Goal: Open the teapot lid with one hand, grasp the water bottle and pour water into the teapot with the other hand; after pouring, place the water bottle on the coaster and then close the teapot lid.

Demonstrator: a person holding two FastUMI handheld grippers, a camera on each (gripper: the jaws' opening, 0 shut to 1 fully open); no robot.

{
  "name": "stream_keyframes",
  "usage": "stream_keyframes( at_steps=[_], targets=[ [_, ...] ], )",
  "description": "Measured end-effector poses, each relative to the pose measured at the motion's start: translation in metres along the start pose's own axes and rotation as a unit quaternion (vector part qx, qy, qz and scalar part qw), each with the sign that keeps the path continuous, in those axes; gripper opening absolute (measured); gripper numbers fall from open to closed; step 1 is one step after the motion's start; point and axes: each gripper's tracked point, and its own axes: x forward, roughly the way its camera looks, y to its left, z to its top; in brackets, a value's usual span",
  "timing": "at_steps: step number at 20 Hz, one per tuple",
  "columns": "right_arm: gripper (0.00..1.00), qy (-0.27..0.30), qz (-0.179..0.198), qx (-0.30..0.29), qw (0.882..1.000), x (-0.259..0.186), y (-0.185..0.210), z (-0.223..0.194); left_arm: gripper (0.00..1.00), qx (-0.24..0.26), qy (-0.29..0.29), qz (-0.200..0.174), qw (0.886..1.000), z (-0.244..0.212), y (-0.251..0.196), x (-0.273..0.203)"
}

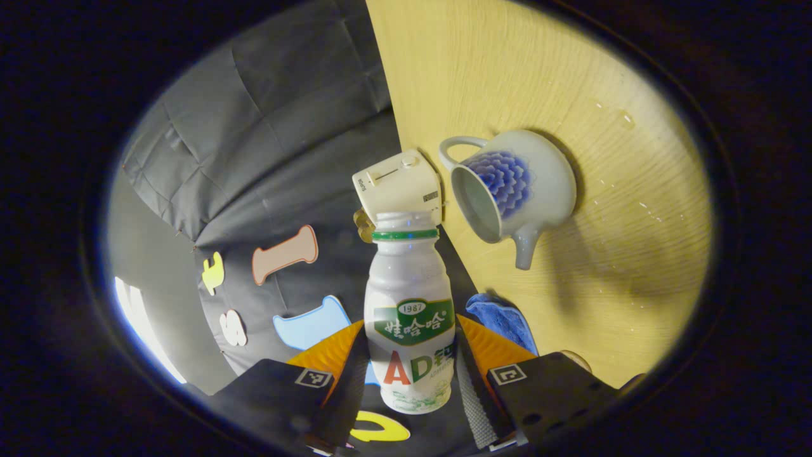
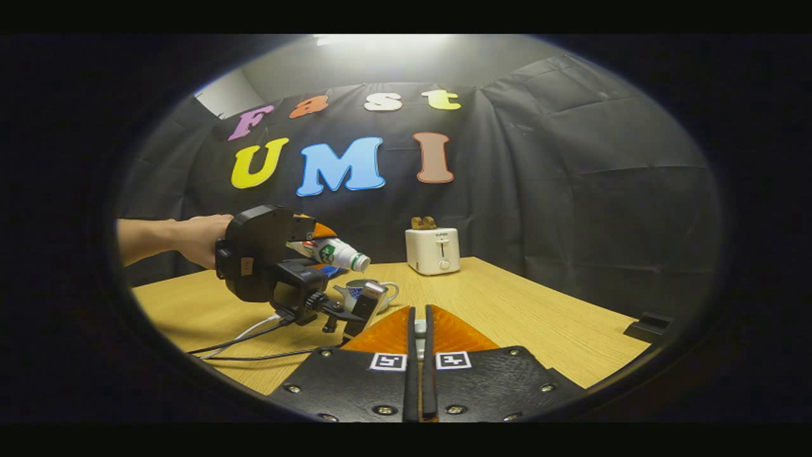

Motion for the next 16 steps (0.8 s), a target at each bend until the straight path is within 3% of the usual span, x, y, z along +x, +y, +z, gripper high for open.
stream_keyframes(
  at_steps=[5,6,8,10,13,14,15,16],
  targets=[
    [0.02,0.001,-0.001,-0.003,1.000,0.000,0.000,0.000,0.75,-0.053,-0.011,-0.009,0.998,0.000,-0.011,0.002],
    [0.02,0.002,0.000,-0.005,1.000,0.000,0.000,-0.001,0.72,-0.078,-0.018,-0.008,0.997,0.002,-0.014,0.001],
    [0.02,0.004,0.001,-0.005,1.000,0.000,0.000,-0.001,0.78,-0.119,-0.025,-0.012,0.992,0.002,-0.019,-0.001],
    [0.02,0.009,0.003,0.002,1.000,0.002,0.000,-0.002,0.75,-0.180,-0.031,-0.004,0.983,-0.001,-0.022,-0.003],
    [0.02,0.018,0.005,0.009,1.000,0.009,-0.001,-0.002,0.75,-0.293,-0.035,-0.015,0.955,-0.013,-0.033,-0.004],
    [0.02,0.019,0.004,0.007,1.000,0.011,0.000,0.000,0.81,-0.322,-0.031,-0.014,0.946,-0.019,-0.034,-0.007],
    [0.02,0.019,0.004,0.002,1.000,0.013,0.001,0.003,0.81,-0.356,-0.031,-0.013,0.934,-0.024,-0.036,-0.011],
    [0.02,0.019,0.006,-0.001,1.000,0.015,0.004,0.005,0.75,-0.392,-0.032,-0.019,0.919,-0.029,-0.039,-0.014]
  ],
)
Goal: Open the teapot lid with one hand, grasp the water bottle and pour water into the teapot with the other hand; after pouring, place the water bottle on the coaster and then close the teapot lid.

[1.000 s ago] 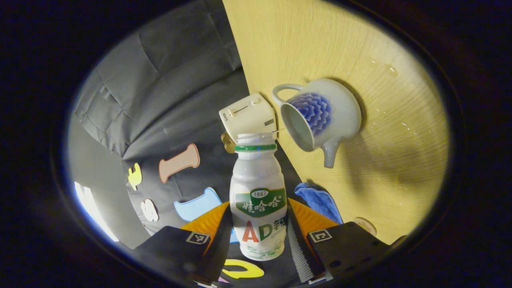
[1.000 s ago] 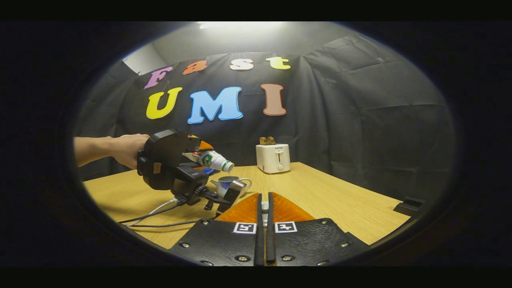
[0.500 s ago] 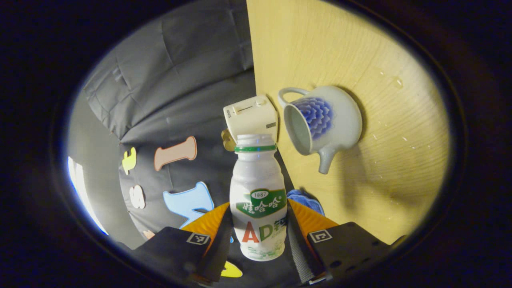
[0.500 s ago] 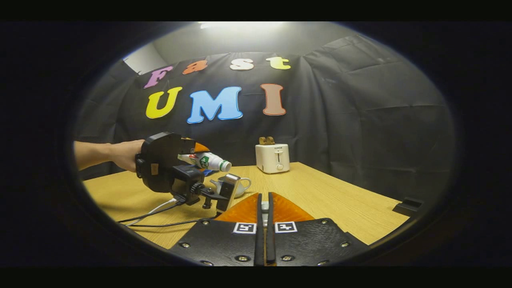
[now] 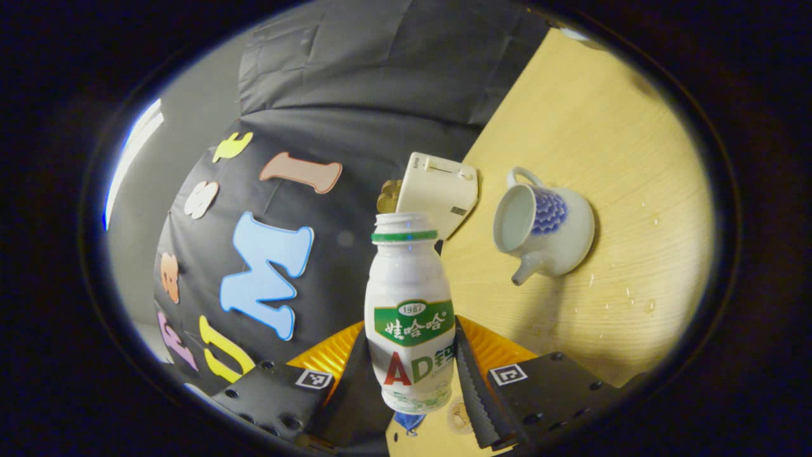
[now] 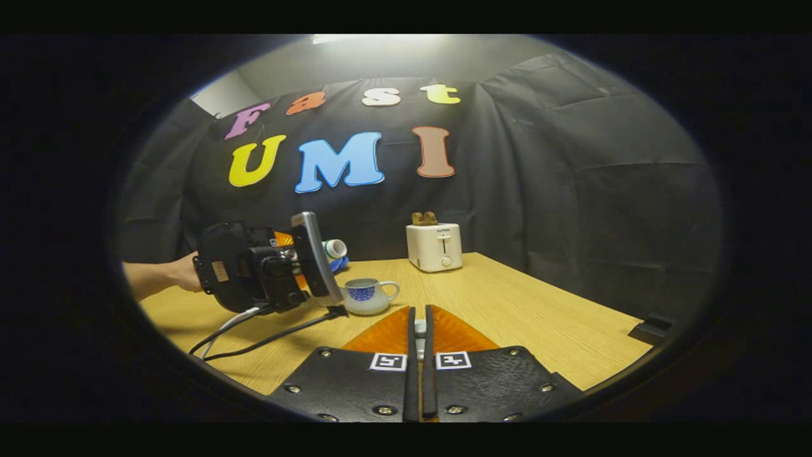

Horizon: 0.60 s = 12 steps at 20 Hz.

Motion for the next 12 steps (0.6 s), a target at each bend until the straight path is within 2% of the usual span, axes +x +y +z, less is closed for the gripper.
stream_keyframes(
  at_steps=[2,3,4,5,7,8,9,10,12],
  targets=[
    [0.02,-0.003,0.009,-0.010,1.000,0.008,0.011,0.009,0.75,-0.076,0.000,-0.001,0.997,-0.010,0.005,-0.006],
    [0.02,-0.006,0.011,-0.015,1.000,0.012,0.014,0.014,0.81,-0.107,-0.008,0.008,0.994,-0.013,0.010,-0.013],
    [0.02,-0.009,0.014,-0.020,1.000,0.017,0.018,0.019,0.78,-0.143,-0.011,0.010,0.990,-0.016,0.012,-0.015],
    [0.02,-0.013,0.018,-0.026,0.999,0.023,0.023,0.024,0.75,-0.184,-0.012,0.013,0.983,-0.023,0.014,-0.017],
    [0.02,-0.016,0.019,-0.047,0.999,0.040,0.030,0.032,0.75,-0.259,-0.012,0.012,0.966,-0.036,0.018,-0.019],
    [0.02,-0.022,0.019,-0.055,0.998,0.051,0.035,0.039,0.75,-0.300,-0.014,0.017,0.954,-0.044,0.023,-0.022],
    [0.02,-0.025,0.021,-0.058,0.998,0.060,0.040,0.043,0.75,-0.323,-0.021,0.016,0.946,-0.047,0.027,-0.025],
    [0.02,-0.026,0.024,-0.057,0.998,0.069,0.044,0.047,0.81,-0.344,-0.027,0.020,0.939,-0.051,0.032,-0.027],
    [0.02,-0.025,0.025,-0.058,0.998,0.089,0.053,0.052,0.80,-0.372,-0.026,0.030,0.928,-0.066,0.038,-0.027]
  ],
)
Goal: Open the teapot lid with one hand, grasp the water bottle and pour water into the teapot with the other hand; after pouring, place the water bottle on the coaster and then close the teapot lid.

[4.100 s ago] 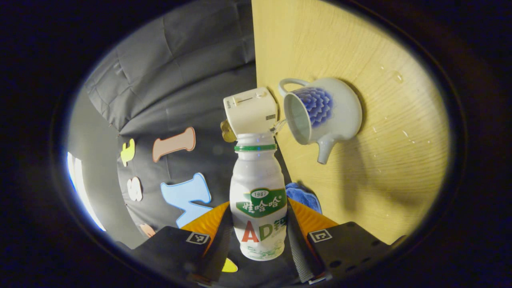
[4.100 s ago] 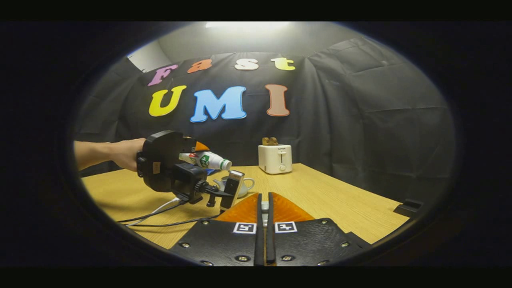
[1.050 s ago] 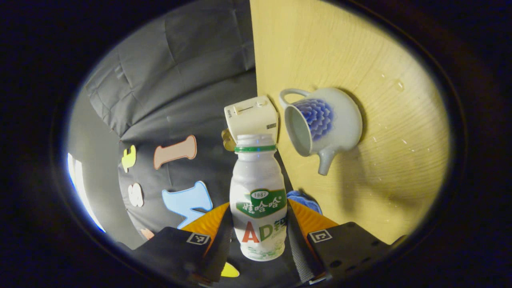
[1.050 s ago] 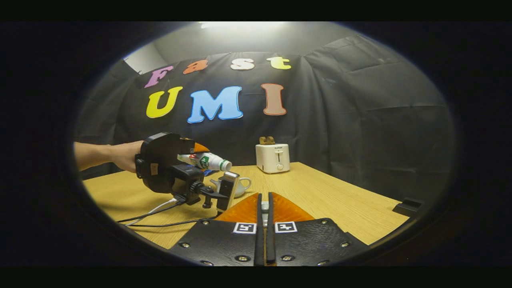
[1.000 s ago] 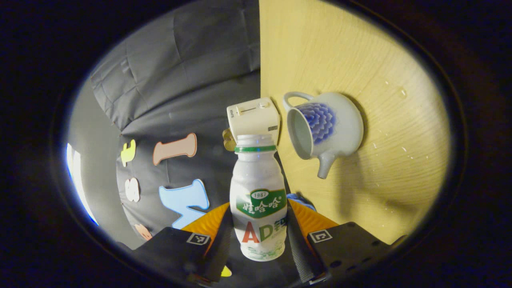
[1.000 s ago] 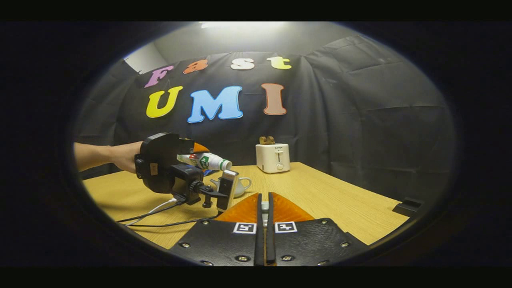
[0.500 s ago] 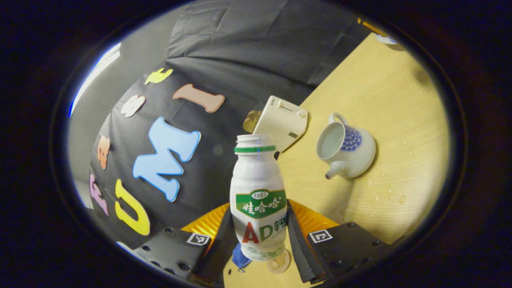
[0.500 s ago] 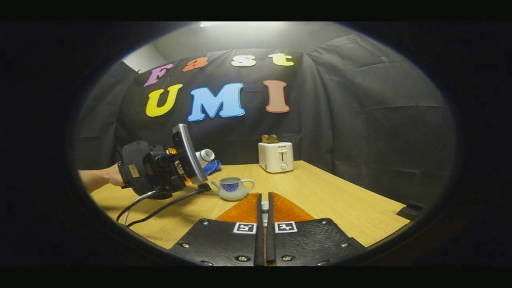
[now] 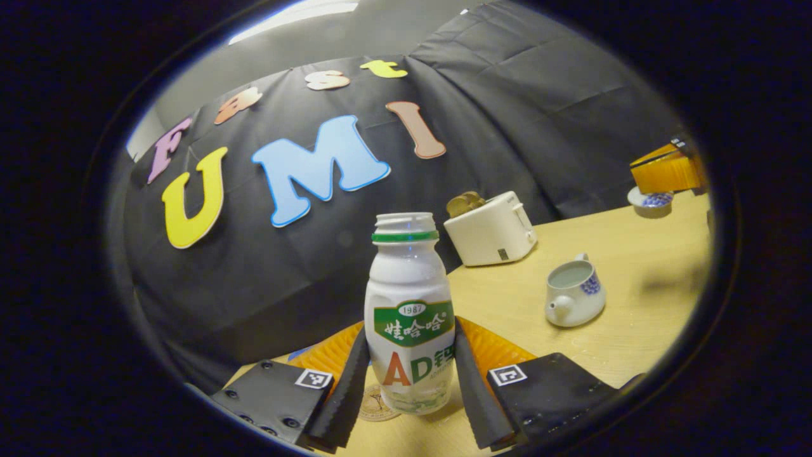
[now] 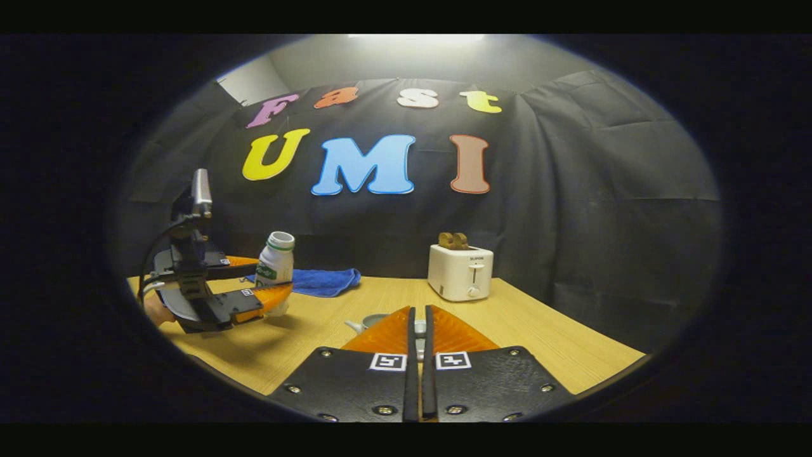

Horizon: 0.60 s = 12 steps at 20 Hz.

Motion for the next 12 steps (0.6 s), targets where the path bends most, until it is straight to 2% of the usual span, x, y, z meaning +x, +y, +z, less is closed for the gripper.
stream_keyframes(
  at_steps=[1,2,3,5,6,7,10,11,12],
  targets=[
    [0.02,-0.001,-0.001,-0.005,1.000,0.010,0.003,0.003,0.80,-0.014,0.000,0.003,1.000,-0.003,0.005,0.000],
    [0.03,0.001,0.004,-0.010,1.000,0.019,0.009,0.003,0.75,-0.034,-0.002,0.005,0.999,-0.008,0.009,-0.001],
    [0.02,0.005,0.011,-0.011,1.000,0.030,0.017,0.000,0.81,-0.055,-0.003,0.001,0.998,-0.009,0.012,-0.003],
    [0.02,0.016,0.026,0.004,1.000,0.044,0.029,-0.007,0.80,-0.071,-0.016,0.019,0.997,-0.005,0.027,-0.009],
    [0.02,0.017,0.026,0.015,0.999,0.052,0.032,-0.007,0.70,-0.084,-0.025,0.022,0.996,0.000,0.033,-0.013],
    [0.02,0.014,0.019,0.021,0.999,0.059,0.030,-0.006,0.75,-0.106,-0.033,0.015,0.994,0.002,0.033,-0.016],
    [0.02,0.004,0.012,0.018,1.000,0.076,0.035,-0.004,0.75,-0.153,-0.035,-0.001,0.988,-0.002,0.037,-0.018],
    [0.10,0.005,0.013,0.013,1.000,0.079,0.038,-0.005,0.75,-0.157,-0.032,0.000,0.987,-0.005,0.042,-0.018],
    [0.02,0.007,0.015,0.012,1.000,0.083,0.039,-0.008,0.75,-0.160,-0.030,0.004,0.987,-0.006,0.046,-0.019]
  ],
)
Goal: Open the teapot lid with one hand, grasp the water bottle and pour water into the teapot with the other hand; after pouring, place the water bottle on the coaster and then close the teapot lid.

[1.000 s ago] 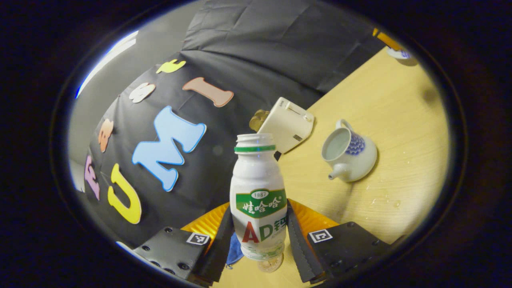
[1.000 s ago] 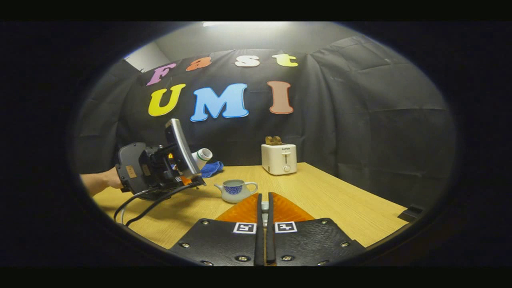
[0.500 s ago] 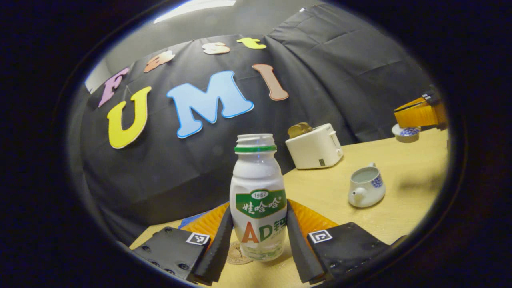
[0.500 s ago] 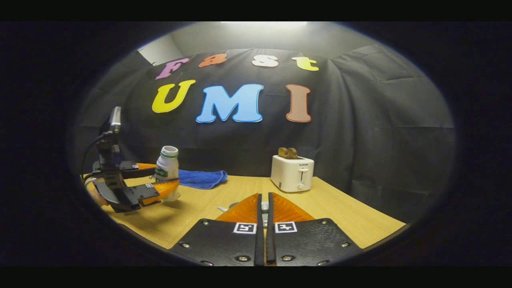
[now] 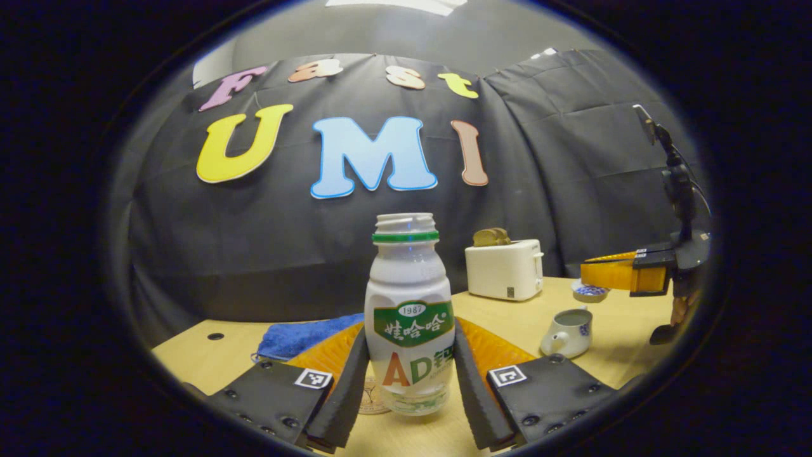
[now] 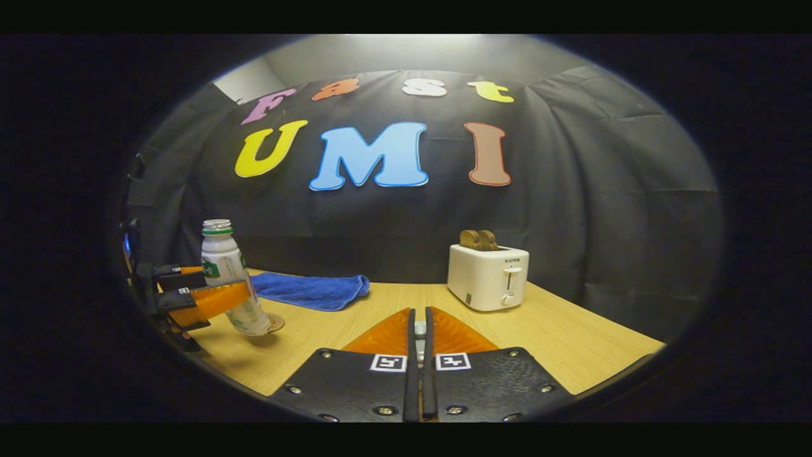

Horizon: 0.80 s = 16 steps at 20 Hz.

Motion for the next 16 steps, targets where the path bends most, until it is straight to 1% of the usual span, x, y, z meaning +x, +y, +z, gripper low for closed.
stream_keyframes(
  at_steps=[1,2,3,4,5,6,12,16],
  targets=[
    [0.02,0.004,0.000,0.001,1.000,0.004,0.000,-0.004,0.80,-0.003,0.001,0.000,1.000,0.000,0.004,0.000],
    [0.02,0.010,-0.001,0.003,1.000,0.008,0.000,-0.008,0.75,-0.006,0.001,0.004,1.000,0.000,0.007,0.000],
    [0.02,0.015,-0.003,0.004,1.000,0.010,0.000,-0.014,0.80,-0.007,0.001,0.007,1.000,0.001,0.011,-0.001],
    [0.02,0.021,-0.002,0.006,1.000,0.013,0.000,-0.017,0.80,-0.010,0.001,0.011,1.000,0.000,0.015,-0.001],
    [0.10,0.026,0.000,0.008,1.000,0.016,0.001,-0.022,0.80,-0.014,0.003,0.012,1.000,0.000,0.018,-0.001],
    [0.02,0.032,0.002,0.008,0.999,0.018,0.003,-0.025,0.80,-0.020,0.004,0.012,1.000,-0.001,0.019,-0.001],
    [0.02,0.050,0.007,-0.003,0.999,0.022,0.009,-0.038,0.80,-0.022,0.011,0.016,1.000,-0.005,0.022,0.001],
    [0.02,0.061,0.006,0.004,0.998,0.024,0.008,-0.048,0.80,-0.035,0.012,0.017,0.999,-0.006,0.026,0.000]
  ],
)
